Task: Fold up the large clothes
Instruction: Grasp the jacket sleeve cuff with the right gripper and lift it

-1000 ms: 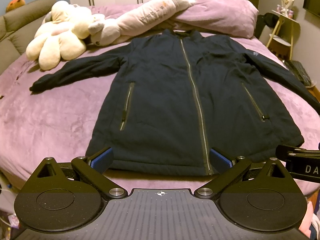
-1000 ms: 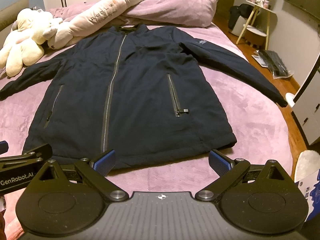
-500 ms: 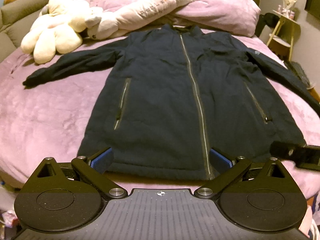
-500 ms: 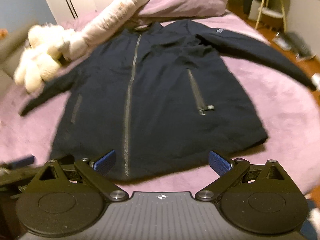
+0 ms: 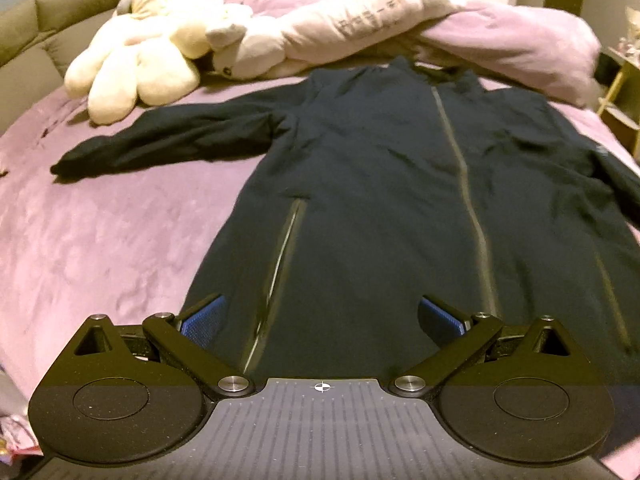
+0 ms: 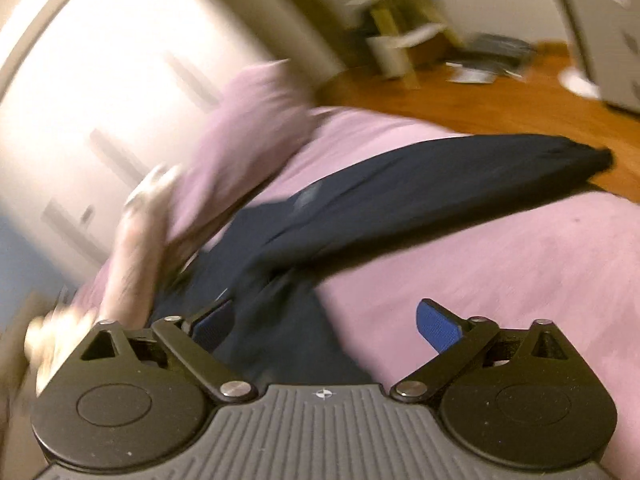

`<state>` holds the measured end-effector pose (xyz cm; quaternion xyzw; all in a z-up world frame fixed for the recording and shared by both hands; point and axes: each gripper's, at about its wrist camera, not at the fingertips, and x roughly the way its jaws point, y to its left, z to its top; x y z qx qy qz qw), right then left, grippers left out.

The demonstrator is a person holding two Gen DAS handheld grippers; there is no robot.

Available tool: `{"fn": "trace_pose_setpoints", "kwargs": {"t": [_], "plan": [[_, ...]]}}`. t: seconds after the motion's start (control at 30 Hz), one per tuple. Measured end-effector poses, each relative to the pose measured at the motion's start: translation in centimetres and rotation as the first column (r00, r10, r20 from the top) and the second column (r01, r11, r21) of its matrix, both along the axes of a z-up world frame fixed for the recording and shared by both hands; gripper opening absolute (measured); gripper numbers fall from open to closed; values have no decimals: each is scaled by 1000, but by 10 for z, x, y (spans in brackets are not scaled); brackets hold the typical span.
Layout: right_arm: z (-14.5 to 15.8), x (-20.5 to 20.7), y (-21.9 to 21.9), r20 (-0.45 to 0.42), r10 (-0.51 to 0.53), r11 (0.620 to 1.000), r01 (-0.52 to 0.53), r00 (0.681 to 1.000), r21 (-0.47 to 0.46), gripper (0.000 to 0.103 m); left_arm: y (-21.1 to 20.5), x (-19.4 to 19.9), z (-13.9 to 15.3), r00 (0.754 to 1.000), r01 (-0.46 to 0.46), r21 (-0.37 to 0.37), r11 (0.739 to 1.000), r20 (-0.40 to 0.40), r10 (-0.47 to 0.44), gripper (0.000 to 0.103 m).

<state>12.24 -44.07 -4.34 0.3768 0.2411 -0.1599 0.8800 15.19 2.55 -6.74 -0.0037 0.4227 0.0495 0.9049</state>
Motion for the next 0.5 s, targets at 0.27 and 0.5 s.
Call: {"fn": "trace_pose_setpoints", "kwargs": {"t": [0.27,0.5], "plan": [[-92,23,-117,-45,-380,833,363,924,418,35,-1,63,-37,999,-30,36,999,-27,31,103],[-107,40,-144,-67,-452,774,429,889,466,13,4,77,-61,997,-31,42,999,-65,33,103]]}}
